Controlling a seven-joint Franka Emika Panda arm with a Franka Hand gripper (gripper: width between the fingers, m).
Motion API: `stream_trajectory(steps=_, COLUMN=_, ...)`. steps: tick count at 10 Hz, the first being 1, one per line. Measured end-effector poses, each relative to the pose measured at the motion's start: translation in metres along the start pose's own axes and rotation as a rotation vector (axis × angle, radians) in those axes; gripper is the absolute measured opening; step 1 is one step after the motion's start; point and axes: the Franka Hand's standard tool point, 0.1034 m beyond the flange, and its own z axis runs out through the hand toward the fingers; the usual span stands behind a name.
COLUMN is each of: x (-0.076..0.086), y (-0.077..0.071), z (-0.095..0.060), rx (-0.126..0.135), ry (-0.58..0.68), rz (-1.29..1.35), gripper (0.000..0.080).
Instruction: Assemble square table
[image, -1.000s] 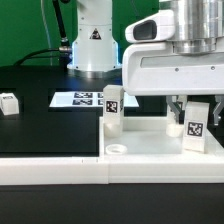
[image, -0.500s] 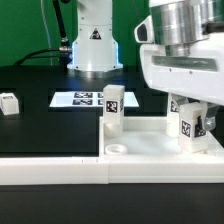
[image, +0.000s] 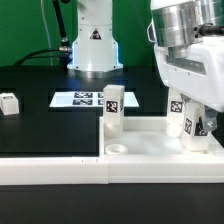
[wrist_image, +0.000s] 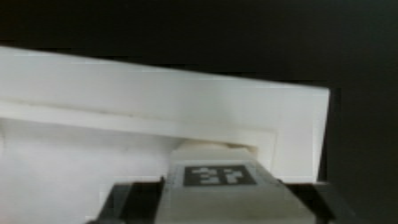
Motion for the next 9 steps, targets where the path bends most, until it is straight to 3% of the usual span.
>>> stream_trajectory(steps=1, x=0.000, y=0.000, z=0.000, rx=-0.004, ry=0.003, rz=-0.035, gripper=0.0293)
stream_trajectory(steps=2, x=0.000, y=0.001, z=-0.002, rx=-0.023, ry=0.010, rz=-0.220, gripper=0.0473)
stream_trajectory(steps=3, x=0.001, y=0.001, z=-0.002, rx=-0.026, ry=0.014, rz=-0.384, gripper=0.0594)
stream_trajectory(steps=8, x=0.006, y=0.001, z=-0.002, rx=-0.038, ry=0.022, rz=-0.809, gripper=0.0649)
stream_trajectory(steps=9, x=0.011, y=0.000, z=-0.004, rx=-0.058, ry=0.038, rz=-1.042, gripper=0.0649)
